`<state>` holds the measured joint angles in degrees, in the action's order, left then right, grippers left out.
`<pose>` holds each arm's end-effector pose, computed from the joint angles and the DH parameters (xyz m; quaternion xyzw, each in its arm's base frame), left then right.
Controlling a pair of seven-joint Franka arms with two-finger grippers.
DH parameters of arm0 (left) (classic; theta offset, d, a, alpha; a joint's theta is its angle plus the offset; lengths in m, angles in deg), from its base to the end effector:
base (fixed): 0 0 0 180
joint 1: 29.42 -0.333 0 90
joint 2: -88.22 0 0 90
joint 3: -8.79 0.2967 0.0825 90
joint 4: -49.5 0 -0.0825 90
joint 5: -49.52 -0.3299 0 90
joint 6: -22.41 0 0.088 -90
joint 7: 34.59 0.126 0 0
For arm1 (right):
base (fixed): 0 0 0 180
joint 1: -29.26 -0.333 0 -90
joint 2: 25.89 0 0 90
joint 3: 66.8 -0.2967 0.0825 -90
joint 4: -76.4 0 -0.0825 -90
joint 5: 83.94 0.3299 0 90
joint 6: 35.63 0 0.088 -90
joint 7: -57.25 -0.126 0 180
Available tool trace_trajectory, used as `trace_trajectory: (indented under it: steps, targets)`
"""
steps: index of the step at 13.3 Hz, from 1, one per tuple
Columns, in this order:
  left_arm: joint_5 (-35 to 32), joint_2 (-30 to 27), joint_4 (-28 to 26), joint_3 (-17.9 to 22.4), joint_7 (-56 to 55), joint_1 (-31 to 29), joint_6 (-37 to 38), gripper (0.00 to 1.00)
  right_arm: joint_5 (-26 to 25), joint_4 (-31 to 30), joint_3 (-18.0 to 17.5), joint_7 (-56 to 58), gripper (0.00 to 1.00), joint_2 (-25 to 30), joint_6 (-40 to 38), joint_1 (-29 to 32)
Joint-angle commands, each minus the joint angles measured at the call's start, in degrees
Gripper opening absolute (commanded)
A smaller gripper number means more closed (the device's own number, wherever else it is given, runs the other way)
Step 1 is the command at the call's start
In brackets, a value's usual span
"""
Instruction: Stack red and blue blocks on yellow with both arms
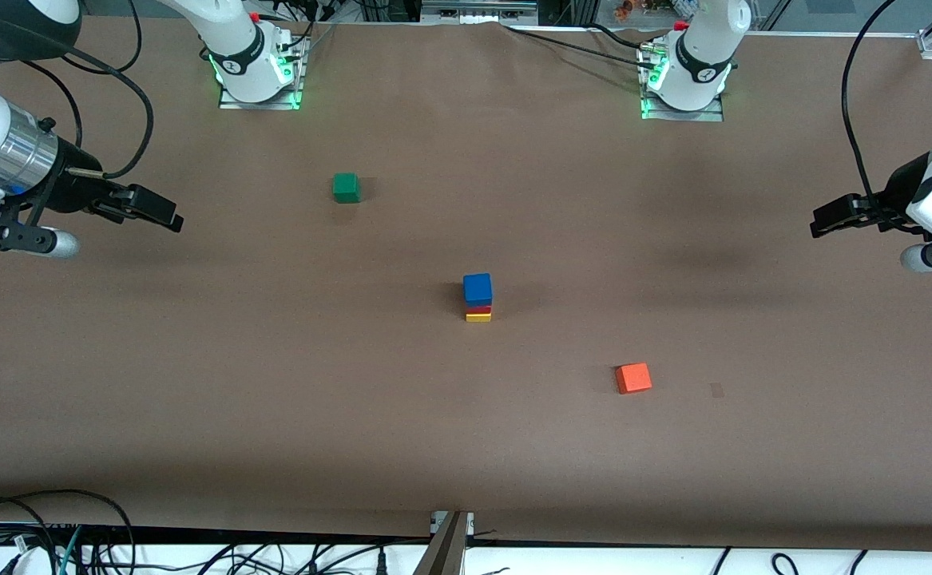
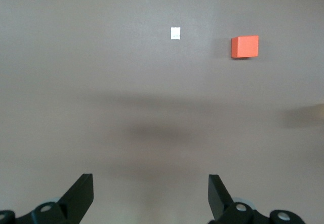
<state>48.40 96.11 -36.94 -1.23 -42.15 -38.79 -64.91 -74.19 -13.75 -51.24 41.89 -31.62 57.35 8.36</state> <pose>0.5292 0.0023 0.5381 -0.9964 -0.0601 0.0601 0.0021 0.5244 0.0759 0.5410 -0.9928 0.0931 0.0358 0.0660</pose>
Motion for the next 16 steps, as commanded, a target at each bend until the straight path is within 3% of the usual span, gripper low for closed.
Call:
trace_trajectory:
  steps: [1, 12, 14, 16]
  targets:
    - [1.1, 0.2, 0.8, -0.3, 1.3, -0.6, 0.0, 1.00, -1.6, -3.7, 0.3, 0.9, 1.00, 3.3, 0.5, -0.5]
    - [1.1, 0.3, 0.8, -0.1, 1.3, -0.6, 0.0, 1.00, -3.7, -3.7, 2.6, 7.9, 1.00, 3.9, -0.1, -0.1]
    - [1.1, 0.3, 0.8, -0.2, 1.2, -0.5, 0.0, 1.00, -3.8, -3.8, 1.5, 7.9, 1.00, 3.9, -0.1, 1.6]
    - [1.1, 0.3, 0.8, -0.2, 1.2, -0.5, 0.0, 1.00, -3.8, -3.9, -2.3, 7.8, 1.00, 3.9, 0.0, 5.4]
